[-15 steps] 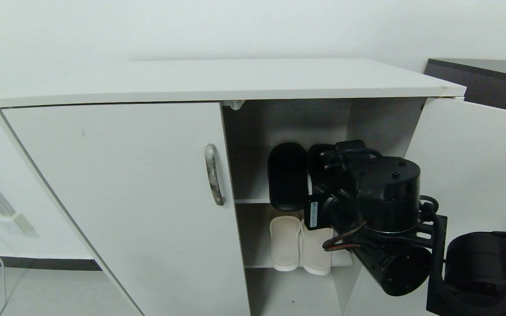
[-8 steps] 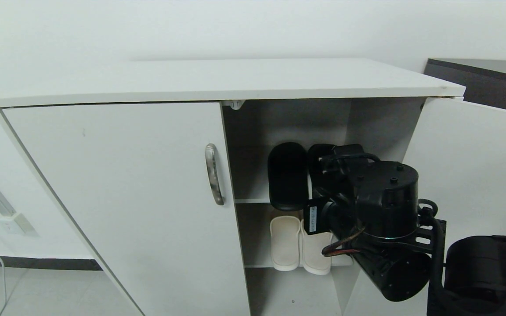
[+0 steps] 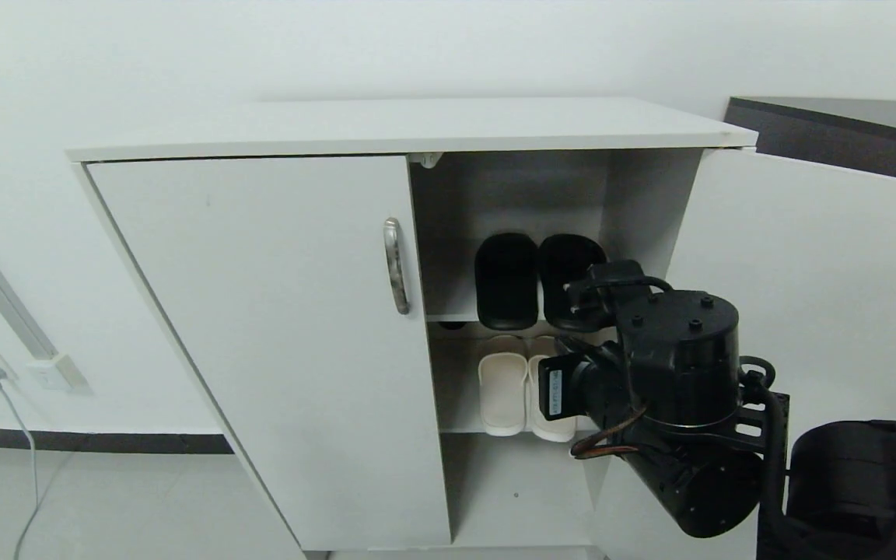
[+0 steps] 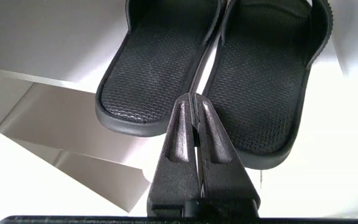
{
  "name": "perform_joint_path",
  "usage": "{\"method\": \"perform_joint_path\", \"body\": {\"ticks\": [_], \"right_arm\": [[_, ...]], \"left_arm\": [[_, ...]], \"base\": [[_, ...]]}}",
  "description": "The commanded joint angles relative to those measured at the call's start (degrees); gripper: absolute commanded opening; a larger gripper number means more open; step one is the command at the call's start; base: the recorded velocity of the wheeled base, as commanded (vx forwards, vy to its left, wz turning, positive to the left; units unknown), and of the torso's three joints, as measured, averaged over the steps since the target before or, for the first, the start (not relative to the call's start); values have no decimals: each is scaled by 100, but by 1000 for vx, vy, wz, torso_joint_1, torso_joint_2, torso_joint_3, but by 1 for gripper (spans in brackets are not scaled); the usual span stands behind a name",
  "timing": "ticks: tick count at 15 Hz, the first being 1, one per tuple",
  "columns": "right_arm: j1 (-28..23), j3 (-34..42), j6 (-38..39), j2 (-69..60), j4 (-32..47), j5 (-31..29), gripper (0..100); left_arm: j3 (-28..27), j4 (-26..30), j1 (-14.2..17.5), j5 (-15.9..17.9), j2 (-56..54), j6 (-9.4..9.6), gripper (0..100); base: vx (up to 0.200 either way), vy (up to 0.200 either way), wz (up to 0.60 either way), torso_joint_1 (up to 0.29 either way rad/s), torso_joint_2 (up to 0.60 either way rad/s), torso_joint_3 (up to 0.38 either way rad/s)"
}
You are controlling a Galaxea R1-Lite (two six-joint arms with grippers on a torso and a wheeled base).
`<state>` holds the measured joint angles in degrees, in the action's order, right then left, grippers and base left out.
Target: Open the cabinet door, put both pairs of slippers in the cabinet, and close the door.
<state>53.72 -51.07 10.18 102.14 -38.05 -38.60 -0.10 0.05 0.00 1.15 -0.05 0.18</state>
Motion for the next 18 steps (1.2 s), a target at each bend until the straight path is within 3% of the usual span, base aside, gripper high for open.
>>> {"method": "perform_joint_path", "body": {"ticks": [1,11,18], "right_arm": [[7,44,2,16,-1,10,0],[-178,325,-174,25,-115,98,0],[-187,510,-288,95,-353,124,0]], "left_arm": [[1,4,0,0,5,-1,0],[1,4,0,0,5,-1,0],[1,4,0,0,5,-1,0]], "base": [[-200,0,0,2,2,2],[-200,0,0,1,3,4],[0,0,0,0,0,0]]}}
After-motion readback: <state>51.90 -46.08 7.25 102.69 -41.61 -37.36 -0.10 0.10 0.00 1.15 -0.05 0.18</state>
